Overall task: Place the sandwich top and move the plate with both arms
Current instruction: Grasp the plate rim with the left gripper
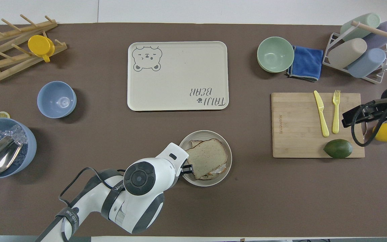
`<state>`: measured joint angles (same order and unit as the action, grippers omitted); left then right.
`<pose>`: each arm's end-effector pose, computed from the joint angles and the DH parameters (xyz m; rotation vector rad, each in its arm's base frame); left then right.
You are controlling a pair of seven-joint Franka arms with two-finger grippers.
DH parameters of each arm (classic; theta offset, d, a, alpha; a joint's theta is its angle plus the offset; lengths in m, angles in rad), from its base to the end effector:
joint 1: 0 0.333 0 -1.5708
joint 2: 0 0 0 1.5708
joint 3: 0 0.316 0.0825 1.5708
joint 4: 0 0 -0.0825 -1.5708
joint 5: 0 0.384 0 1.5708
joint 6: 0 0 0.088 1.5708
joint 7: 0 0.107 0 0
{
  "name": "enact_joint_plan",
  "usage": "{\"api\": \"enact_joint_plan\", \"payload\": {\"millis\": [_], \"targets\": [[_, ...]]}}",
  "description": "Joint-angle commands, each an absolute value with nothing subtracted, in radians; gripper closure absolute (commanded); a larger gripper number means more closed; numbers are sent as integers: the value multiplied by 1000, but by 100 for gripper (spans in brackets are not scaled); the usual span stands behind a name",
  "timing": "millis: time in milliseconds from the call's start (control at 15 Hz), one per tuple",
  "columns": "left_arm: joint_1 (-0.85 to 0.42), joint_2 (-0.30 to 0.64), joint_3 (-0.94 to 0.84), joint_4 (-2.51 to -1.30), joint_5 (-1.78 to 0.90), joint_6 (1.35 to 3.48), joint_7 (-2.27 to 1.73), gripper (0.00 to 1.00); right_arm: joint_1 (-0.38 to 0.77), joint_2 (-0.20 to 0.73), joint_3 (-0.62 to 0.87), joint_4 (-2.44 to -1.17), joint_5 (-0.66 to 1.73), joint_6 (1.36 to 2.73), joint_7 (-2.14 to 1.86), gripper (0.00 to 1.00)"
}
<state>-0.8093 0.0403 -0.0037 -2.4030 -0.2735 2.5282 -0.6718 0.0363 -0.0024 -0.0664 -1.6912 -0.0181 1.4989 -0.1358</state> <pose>0.3469 -0.3625 0.3049 2.9588 0.1129 -0.0752 0.5387 -0.0183 0.5642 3.1208 0.1658 -0.2989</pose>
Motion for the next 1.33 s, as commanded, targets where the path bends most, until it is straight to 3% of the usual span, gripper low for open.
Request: {"api": "enact_joint_plan", "payload": {"millis": [0, 200, 400, 533, 1000, 1267], "targets": [[-827, 41, 11, -2421, -295, 2577, -693, 56, 12, 0, -55, -1684, 0, 1489, -137, 0], [-821, 43, 11, -2418, -301, 2580, -690, 75, 12, 2, -63, -1677, 12, 1502, -105, 0], [-818, 43, 12, -2419, -301, 2588, -684, 84, 23, -5, -63, -1667, 11, 1506, -26, 0], [-815, 44, 12, -2418, -301, 2588, -681, 99, 25, -5, -64, -1661, 6, 1509, -35, 0], [-776, 49, 12, -2395, -301, 2569, -670, 100, 18, -9, -74, -1644, 11, 1497, -34, 0], [-695, 37, 14, -2256, -301, 2392, -667, 100, 15, -18, -71, -1646, 12, 1491, -29, 0]]}}
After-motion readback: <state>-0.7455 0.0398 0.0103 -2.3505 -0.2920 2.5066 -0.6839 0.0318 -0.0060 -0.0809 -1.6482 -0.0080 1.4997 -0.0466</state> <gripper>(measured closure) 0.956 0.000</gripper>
